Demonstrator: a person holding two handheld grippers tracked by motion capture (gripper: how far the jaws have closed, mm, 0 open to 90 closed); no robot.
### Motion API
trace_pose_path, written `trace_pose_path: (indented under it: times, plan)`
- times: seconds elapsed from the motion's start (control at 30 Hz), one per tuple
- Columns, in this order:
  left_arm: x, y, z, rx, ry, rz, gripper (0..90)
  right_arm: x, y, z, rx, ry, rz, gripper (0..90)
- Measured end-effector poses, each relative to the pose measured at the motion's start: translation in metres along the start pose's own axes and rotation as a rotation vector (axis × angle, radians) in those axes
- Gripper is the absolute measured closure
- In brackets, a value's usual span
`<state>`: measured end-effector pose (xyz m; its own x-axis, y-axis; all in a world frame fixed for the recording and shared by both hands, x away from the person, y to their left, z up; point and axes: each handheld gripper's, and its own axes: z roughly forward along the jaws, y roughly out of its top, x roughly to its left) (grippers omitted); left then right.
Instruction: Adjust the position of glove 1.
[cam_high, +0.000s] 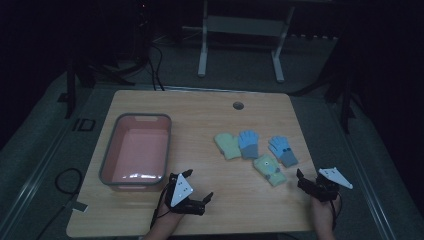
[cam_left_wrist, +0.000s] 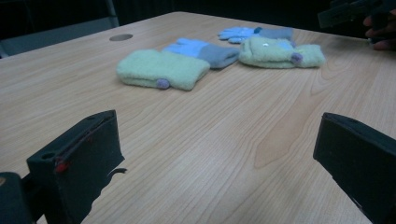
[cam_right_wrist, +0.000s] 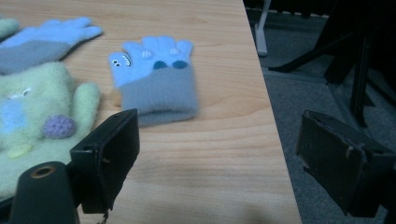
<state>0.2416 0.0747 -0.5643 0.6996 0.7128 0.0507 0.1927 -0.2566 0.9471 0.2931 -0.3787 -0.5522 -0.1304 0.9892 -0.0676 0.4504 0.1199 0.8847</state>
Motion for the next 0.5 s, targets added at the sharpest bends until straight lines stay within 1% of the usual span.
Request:
trace_pose_path:
  times: [0.3, 0.4, 0.5]
  plan:
    - [-0.001, -0.0002, -0.0004, -0.005, 0.006, 0.004, 1.8, 0.0008, 0.0007, 0.0006, 0.045, -0.003, 0.0, 13.6]
    - [-0.0011, -0.0001, -0.0006, -0.004, 0.003, 0.002, 1.7, 0.0036, 0.0033, -0.0013, 0.06, -0.003, -0.013, 13.6]
    - [-0.0021, 0.0, -0.0003, -0.002, 0.005, 0.013, 1.7, 0.0044, 0.0047, -0.0013, 0.084, 0.006, -0.02, 13.6]
